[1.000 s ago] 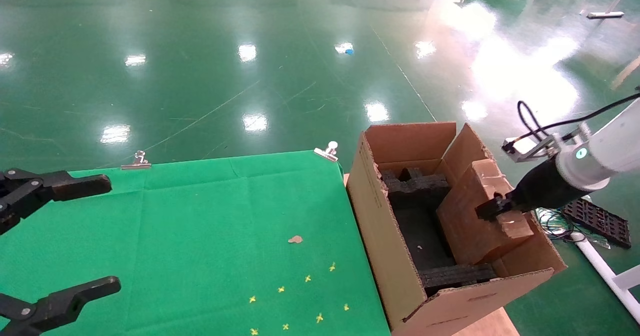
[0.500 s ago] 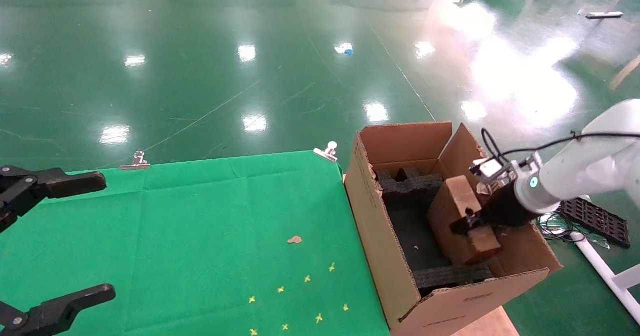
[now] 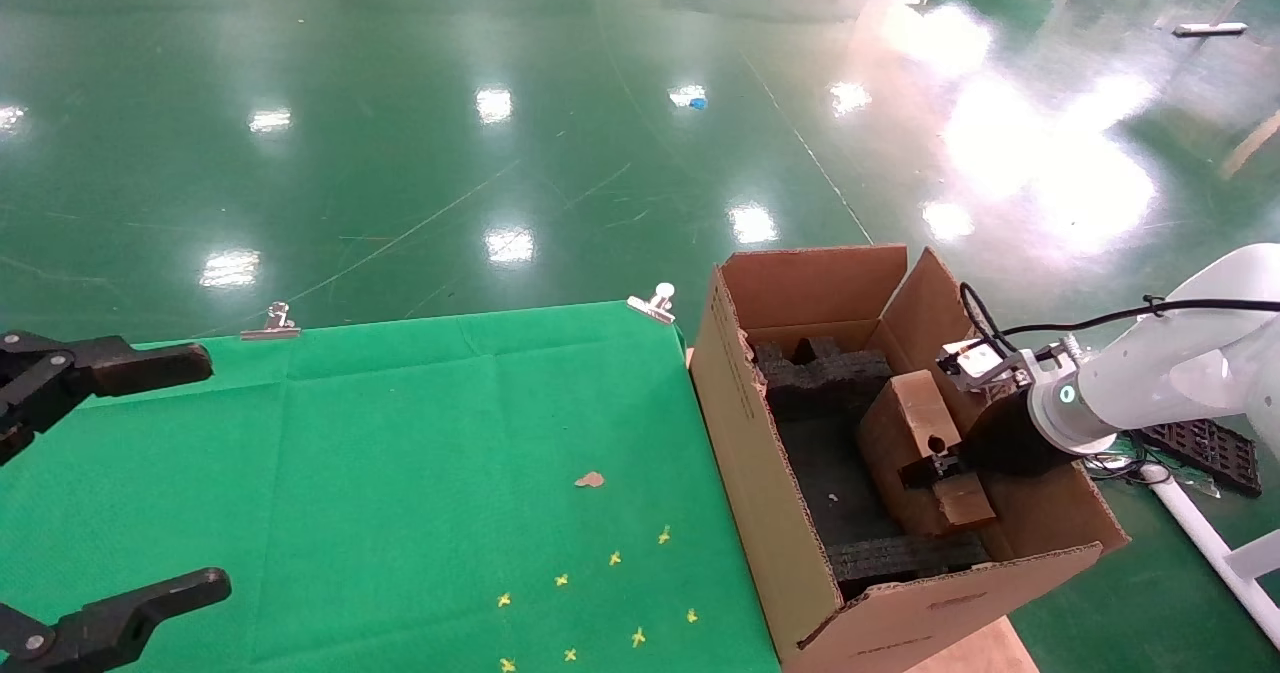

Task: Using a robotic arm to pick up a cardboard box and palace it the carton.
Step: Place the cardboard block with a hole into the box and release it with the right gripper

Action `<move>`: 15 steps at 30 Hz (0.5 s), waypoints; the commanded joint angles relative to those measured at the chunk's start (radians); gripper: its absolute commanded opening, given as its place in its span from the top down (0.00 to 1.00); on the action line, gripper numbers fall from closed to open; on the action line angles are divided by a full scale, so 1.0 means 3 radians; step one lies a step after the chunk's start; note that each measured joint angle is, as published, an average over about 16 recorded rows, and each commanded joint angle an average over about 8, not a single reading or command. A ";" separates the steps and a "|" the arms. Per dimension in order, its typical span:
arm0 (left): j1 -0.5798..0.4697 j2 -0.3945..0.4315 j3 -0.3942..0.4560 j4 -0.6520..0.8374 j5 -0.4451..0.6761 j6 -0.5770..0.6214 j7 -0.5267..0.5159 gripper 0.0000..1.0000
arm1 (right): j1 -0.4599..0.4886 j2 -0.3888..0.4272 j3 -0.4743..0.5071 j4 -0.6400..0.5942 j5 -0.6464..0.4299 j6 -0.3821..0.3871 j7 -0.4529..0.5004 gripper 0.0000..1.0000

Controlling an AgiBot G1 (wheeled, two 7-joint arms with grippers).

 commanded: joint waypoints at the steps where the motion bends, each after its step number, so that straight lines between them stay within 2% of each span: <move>1: 0.0000 0.0000 0.0000 0.0000 0.0000 0.0000 0.0000 0.00 | 0.0016 0.0007 0.0005 -0.0014 0.0006 -0.0018 -0.0028 0.00; 15: -0.0001 -0.0001 0.0003 0.0000 -0.0002 -0.0001 0.0001 0.00 | 0.0182 0.0016 -0.0010 -0.0142 -0.0022 -0.0039 -0.0073 0.00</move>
